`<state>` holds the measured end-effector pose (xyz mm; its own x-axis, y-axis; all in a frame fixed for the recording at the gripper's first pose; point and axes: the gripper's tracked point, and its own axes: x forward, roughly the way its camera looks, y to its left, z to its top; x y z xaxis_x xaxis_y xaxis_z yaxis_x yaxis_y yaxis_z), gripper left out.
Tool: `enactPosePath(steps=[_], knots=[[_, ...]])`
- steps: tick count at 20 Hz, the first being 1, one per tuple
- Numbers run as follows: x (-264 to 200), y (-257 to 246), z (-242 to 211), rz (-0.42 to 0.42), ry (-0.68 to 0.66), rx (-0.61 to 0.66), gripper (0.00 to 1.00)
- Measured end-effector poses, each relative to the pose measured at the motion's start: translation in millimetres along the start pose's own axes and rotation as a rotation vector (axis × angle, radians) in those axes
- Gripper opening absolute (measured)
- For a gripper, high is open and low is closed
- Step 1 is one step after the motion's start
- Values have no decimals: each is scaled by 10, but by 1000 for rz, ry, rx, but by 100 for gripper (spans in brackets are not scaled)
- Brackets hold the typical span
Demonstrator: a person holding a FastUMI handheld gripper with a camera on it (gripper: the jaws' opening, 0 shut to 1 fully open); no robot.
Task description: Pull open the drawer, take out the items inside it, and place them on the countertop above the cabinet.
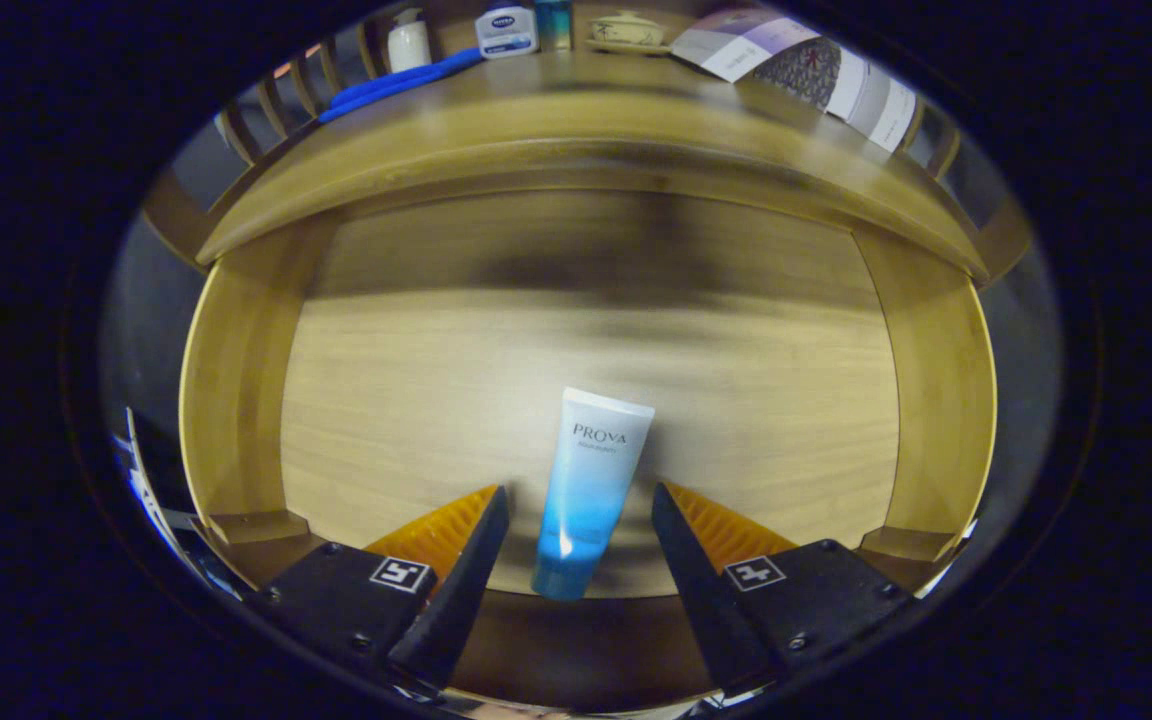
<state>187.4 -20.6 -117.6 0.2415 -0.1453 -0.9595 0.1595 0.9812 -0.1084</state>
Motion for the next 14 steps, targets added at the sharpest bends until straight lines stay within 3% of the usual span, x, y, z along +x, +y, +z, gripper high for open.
enactPosePath(steps=[4, 7, 14], knots=[[98, 16, -40, -31, 40, 7, 81], [116, -17, -25, -42, 33, 7, 55], [-161, -20, 134, -11, -51, 34, 45]])
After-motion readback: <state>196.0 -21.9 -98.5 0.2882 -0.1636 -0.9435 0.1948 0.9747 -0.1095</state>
